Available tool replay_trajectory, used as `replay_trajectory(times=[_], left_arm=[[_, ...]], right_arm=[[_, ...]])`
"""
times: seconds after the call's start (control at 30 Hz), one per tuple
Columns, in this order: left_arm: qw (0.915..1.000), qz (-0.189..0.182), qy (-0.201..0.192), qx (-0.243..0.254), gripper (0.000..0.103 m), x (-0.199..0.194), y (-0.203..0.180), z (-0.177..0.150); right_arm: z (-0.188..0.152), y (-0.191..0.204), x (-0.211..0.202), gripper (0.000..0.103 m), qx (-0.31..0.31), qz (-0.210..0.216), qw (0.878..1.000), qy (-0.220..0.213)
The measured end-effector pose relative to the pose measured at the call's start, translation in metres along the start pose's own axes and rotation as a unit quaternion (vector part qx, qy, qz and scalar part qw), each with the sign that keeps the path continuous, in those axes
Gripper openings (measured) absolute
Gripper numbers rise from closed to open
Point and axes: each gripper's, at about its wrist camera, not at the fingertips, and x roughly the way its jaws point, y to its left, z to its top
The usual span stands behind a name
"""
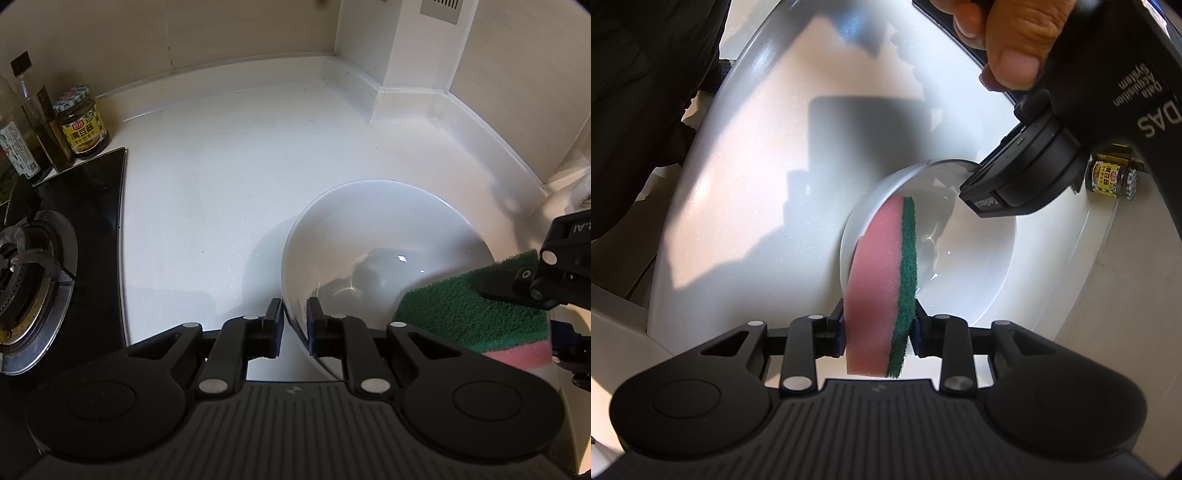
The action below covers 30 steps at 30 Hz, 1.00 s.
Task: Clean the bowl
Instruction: 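Scrub the bowl bottom with the sponge in the right gripper while the left gripper holds the rim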
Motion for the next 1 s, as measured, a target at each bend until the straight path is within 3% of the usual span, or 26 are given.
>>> replay_trajectory(times=[0.2, 0.5, 0.67, 0.77, 1.0], left_arm=[[0.9996, 0.002, -0.003, -0.029, 0.015, -0.002, 0.002, -0.003], [0.999, -0.002, -0.006, -0.044, 0.017, -0.008, 0.003, -0.008], [0.9992, -0.008, 0.014, 0.036, 0.018, 0.003, 0.004, 0.014], [0.9995, 0.0, 0.013, 0.028, 0.018, 0.006, 0.004, 0.019], [0.9976, 0.017, -0.017, -0.065, 0.018, -0.009, -0.005, -0.012]], right_arm=[[0.015, 0.001, 0.029, 0.028, 0.007, 0.003, 1.0, -0.002], [0.014, 0.003, 0.023, 0.028, 0.0, -0.006, 1.0, -0.009], [0.011, 0.0, 0.025, 0.028, 0.01, -0.012, 1.0, -0.007], [0.014, -0.002, 0.025, 0.028, 0.018, -0.015, 1.0, -0.007], [0.014, -0.005, 0.025, 0.028, 0.034, -0.012, 0.999, -0.007]])
